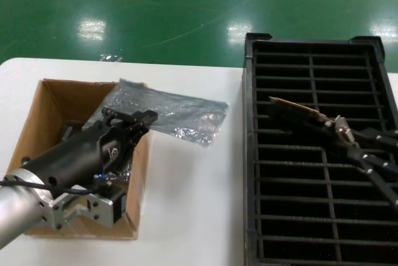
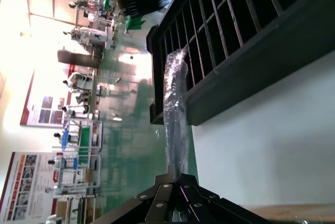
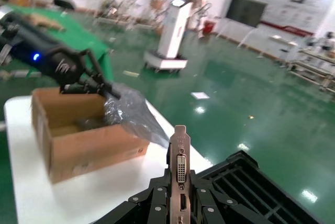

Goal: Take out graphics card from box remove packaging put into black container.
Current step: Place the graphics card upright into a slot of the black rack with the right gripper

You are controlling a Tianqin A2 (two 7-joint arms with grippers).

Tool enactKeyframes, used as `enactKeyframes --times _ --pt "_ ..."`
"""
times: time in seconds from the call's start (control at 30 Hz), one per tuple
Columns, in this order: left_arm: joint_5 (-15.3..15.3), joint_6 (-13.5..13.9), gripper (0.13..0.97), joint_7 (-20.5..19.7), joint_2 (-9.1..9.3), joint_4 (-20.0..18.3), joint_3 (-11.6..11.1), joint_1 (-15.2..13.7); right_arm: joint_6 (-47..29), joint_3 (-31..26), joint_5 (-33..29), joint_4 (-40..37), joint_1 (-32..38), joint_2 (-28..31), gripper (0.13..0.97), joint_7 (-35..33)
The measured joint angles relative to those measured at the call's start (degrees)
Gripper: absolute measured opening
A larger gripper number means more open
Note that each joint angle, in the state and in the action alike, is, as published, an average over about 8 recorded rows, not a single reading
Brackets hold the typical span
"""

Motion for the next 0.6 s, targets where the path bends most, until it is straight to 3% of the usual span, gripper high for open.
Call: enactKeyframes --times 0.37,0.6 --pt "0.0 0.0 0.138 0.0 0.00 0.0 0.0 0.0 -11.7 -8.2 -0.3 0.1 12.3 13.6 0.191 3.4" --pt "0.0 0.0 0.138 0.0 0.00 0.0 0.0 0.0 -23.1 -17.0 -2.1 0.0 25.9 13.9 0.191 6.2"
